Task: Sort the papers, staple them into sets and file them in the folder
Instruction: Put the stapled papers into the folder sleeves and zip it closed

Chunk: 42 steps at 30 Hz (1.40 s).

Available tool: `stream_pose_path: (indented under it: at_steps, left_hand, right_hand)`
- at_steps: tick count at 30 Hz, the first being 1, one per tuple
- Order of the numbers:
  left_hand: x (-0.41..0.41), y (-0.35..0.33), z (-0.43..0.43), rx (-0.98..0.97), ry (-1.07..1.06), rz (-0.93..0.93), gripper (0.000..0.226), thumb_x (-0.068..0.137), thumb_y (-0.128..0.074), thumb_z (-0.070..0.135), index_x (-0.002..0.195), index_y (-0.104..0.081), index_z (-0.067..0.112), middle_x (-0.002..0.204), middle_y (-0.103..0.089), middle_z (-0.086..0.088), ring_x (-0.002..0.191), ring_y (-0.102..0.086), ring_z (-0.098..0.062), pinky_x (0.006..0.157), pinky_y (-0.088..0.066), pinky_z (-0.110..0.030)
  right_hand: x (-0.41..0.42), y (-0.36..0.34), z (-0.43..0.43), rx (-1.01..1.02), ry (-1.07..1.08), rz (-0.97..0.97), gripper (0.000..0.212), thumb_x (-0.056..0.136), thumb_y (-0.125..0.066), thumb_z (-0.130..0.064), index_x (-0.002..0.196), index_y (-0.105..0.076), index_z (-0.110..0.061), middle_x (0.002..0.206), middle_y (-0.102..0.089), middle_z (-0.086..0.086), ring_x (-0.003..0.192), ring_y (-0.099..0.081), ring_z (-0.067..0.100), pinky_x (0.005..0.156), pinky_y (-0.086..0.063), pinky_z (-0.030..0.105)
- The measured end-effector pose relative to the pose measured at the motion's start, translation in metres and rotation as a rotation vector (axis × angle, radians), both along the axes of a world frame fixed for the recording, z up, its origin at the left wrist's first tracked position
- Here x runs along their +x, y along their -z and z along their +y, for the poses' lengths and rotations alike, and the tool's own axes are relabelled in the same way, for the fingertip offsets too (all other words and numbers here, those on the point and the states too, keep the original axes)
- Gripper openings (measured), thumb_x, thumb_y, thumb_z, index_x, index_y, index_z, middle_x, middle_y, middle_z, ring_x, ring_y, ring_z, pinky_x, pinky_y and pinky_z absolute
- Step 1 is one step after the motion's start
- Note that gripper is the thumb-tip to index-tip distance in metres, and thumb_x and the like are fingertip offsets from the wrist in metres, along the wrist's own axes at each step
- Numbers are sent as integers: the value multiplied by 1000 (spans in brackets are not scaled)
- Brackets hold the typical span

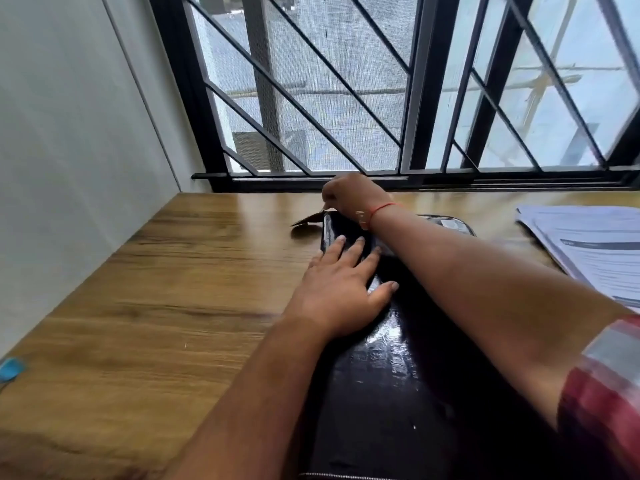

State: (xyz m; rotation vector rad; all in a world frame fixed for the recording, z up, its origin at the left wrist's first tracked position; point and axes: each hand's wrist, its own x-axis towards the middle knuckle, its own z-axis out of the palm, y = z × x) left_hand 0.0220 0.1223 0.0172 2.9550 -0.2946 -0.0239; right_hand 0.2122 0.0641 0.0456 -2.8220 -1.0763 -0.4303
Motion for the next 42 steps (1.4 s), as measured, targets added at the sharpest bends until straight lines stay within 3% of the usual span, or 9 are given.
stream_pose_path:
  at_steps: [10,17,20,23,28,31,36,40,42]
  left_hand:
    - [-3,1,2,-16,-9,-24,70,98,-31,66,159,-17,34,168,-4,7,155,4,-15,125,-6,-42]
    - [-31,-16,-12,112,-26,-262,58,97,-35,63,134,-56,24,149,-47,-3,138,-39,-26,112,-35,-42]
    - [-67,-22,-19,122,-54,-57,74,93,-35,73,152,-35,28,164,-22,-6,148,-20,-31,120,-22,-47]
    - [-112,-26,-20,108,-66,154,111,67,-24,98,159,-10,36,168,10,0,154,5,-30,123,-9,-53]
    - [-157,-9,-19,2,-56,205,146,34,-26,110,159,-2,38,166,20,4,151,22,-27,124,-3,-54]
    - [-166,-3,-16,-26,-3,64,144,35,-28,109,159,-12,37,168,8,5,154,13,-23,124,-5,-47]
    - [-173,2,-4,-125,111,-196,127,54,-19,105,153,-37,29,161,-30,9,152,-16,-12,120,-12,-26]
    - [-178,4,-5,-237,112,-370,93,78,-35,86,147,-49,25,152,-45,8,144,-37,-12,118,-27,-28]
    - [-177,3,-6,-394,53,-483,69,88,-47,64,140,-58,20,142,-58,3,131,-54,-14,108,-39,-23]
  right_hand:
    - [-83,10,-99,238,359,59,35,93,-59,-37,112,-67,-9,113,-65,19,107,-61,37,91,-49,40]
    - [-210,32,-204,381,684,339,46,88,-60,-56,82,-62,-10,97,-67,18,95,-62,34,75,-44,34]
    - [-247,29,-220,459,673,405,45,87,-65,-51,73,-62,-8,74,-62,9,76,-60,27,62,-36,28]
    - [-266,30,-229,507,654,462,41,86,-69,-47,76,-71,-7,75,-69,9,76,-65,25,62,-41,25]
    - [-286,21,-237,594,671,592,40,91,-67,-37,65,-61,-7,63,-58,7,67,-57,22,52,-39,25]
    - [-295,18,-238,791,630,808,22,92,-64,-29,90,-65,-8,98,-67,15,86,-56,25,80,-54,31]
    - [-310,14,-233,1125,593,860,20,89,-64,-28,76,-62,-12,91,-66,12,84,-60,26,79,-52,36]
    - [-305,27,-232,1139,610,778,58,85,-52,-62,90,-71,-7,101,-71,12,99,-67,31,94,-53,46]
    - [-312,23,-228,1005,630,702,53,89,-56,-57,66,-61,-10,76,-64,9,77,-66,27,77,-56,36]
